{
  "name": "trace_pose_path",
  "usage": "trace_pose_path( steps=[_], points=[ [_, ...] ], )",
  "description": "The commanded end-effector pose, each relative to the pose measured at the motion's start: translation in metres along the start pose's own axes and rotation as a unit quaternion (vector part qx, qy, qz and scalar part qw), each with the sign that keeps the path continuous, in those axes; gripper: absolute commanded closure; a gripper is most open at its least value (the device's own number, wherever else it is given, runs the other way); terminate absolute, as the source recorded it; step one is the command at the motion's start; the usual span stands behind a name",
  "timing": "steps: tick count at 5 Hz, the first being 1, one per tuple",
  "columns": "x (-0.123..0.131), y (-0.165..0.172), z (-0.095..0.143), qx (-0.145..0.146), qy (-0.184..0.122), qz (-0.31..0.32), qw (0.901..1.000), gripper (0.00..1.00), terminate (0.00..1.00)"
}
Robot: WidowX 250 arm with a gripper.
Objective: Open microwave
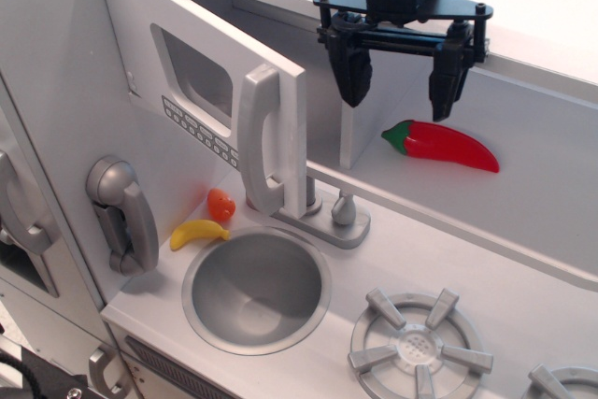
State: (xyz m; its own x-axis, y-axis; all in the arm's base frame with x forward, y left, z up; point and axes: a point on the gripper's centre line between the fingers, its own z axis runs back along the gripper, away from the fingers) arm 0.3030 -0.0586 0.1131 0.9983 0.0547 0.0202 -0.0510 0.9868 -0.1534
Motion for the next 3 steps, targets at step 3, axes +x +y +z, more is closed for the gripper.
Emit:
trace_pose_path(
  steps=[3],
  points=[
    [-0.025, 0.115, 0.028, 0.054, -0.068, -0.033, 0.9957, 0.0, 0.0]
  ],
)
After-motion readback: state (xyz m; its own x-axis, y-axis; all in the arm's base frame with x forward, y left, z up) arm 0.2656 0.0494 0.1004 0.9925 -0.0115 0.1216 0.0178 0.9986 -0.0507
